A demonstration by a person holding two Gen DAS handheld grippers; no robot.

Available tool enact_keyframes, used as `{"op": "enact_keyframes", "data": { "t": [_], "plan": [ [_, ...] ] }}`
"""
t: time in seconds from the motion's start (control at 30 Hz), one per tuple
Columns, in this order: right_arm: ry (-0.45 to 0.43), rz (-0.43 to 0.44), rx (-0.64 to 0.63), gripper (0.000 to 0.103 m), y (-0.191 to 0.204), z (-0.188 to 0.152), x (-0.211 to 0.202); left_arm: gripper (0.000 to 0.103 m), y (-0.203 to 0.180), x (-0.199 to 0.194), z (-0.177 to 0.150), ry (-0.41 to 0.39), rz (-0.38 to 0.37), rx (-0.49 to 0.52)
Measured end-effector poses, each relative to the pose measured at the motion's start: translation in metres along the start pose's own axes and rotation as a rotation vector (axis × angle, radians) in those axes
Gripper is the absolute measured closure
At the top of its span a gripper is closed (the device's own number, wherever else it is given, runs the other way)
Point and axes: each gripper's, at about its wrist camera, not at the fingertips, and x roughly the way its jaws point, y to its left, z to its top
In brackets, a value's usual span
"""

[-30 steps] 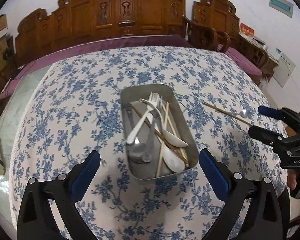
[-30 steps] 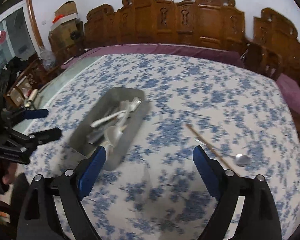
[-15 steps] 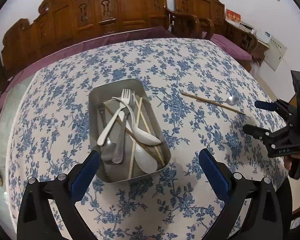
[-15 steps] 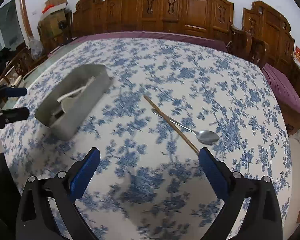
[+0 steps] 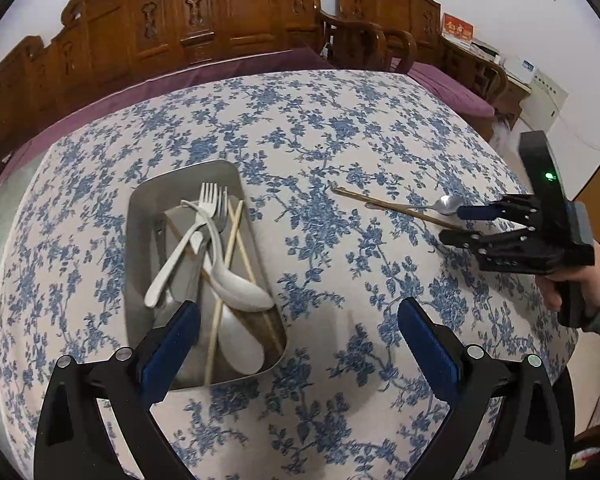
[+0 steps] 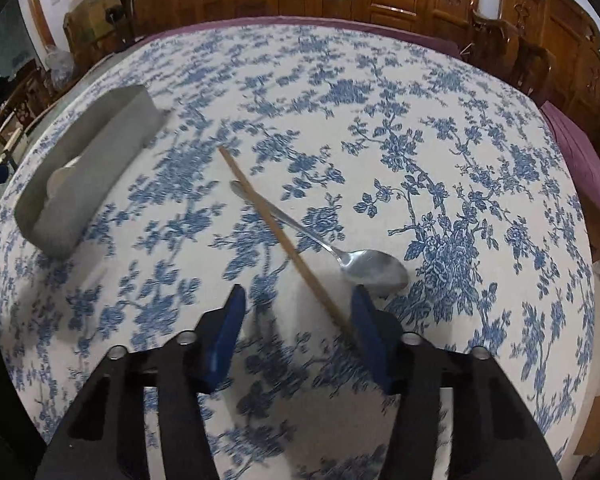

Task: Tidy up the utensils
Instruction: 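Move the right gripper to the wooden chopstick and grasp it, then grasp the metal spoon with the left gripper while the right gripper holds the chopstick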

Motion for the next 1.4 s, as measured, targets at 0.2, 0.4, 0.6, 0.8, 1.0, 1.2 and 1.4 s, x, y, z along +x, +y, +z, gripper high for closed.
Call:
{"op": "enact_keyframes", "data": {
  "t": [0.2, 0.4, 0.6, 0.8, 1.0, 1.2, 1.4],
  "plan": [
    [0.046, -0.03, -0.042, 0.068, 0.002, 0.005, 0.012, 0.008, -0.016, 0.006, 0.004, -0.016, -0.034, 0.006],
    [0.067, -0.032, -0.088, 0.094, 0.013, 0.001, 0.011, 0.008, -0.031, 0.015, 0.008, -0.003, -0.047, -0.006],
    [0.039, 0.018, -0.06, 0.098, 0.039, -0.022, -0.013, 0.008, -0.049, 0.026, 0.011, 0.013, -0.047, -0.032],
    [-0.031, 0.02, 0.025, 0.098, 0.05, -0.035, -0.047, 0.008, -0.078, 0.047, 0.023, 0.016, -0.052, -0.029],
    [-0.05, -0.011, 0.089, 0.097, 0.027, -0.046, -0.062, 0.008, -0.11, 0.076, 0.04, 0.038, -0.077, -0.045],
    [-0.063, -0.035, 0.143, 0.097, 0.001, -0.062, -0.066, 0.008, -0.141, 0.107, 0.058, 0.075, -0.072, -0.083],
    [-0.076, -0.032, 0.174, 0.097, -0.009, -0.073, -0.068, 0.008, -0.16, 0.134, 0.085, 0.08, -0.023, -0.131]
  ]
}}
